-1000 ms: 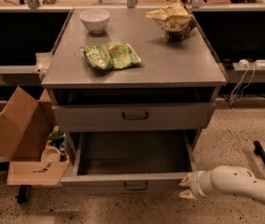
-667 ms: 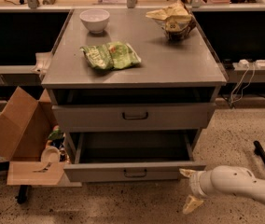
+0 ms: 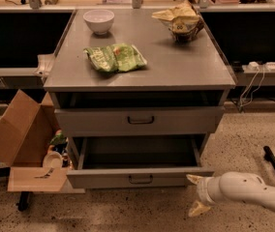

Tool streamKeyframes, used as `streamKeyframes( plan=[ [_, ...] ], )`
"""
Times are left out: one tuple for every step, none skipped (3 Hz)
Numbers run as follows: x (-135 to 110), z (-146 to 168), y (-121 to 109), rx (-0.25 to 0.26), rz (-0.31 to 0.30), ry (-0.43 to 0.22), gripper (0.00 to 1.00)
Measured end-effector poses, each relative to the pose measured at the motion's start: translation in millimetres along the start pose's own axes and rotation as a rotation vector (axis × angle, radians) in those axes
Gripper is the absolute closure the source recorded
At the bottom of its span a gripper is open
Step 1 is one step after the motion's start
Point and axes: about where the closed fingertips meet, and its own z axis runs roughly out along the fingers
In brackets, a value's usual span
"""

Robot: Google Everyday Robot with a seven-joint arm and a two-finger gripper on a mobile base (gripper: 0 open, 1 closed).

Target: Close middle drawer

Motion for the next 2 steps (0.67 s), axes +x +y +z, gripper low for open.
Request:
streamKeyframes(
  plan=[
    [-2,3,-17,0.020,-0.036,-0.022,0.36],
    [-2,6,-46,0.055,-0.079,-0.037,0.61]
  ],
)
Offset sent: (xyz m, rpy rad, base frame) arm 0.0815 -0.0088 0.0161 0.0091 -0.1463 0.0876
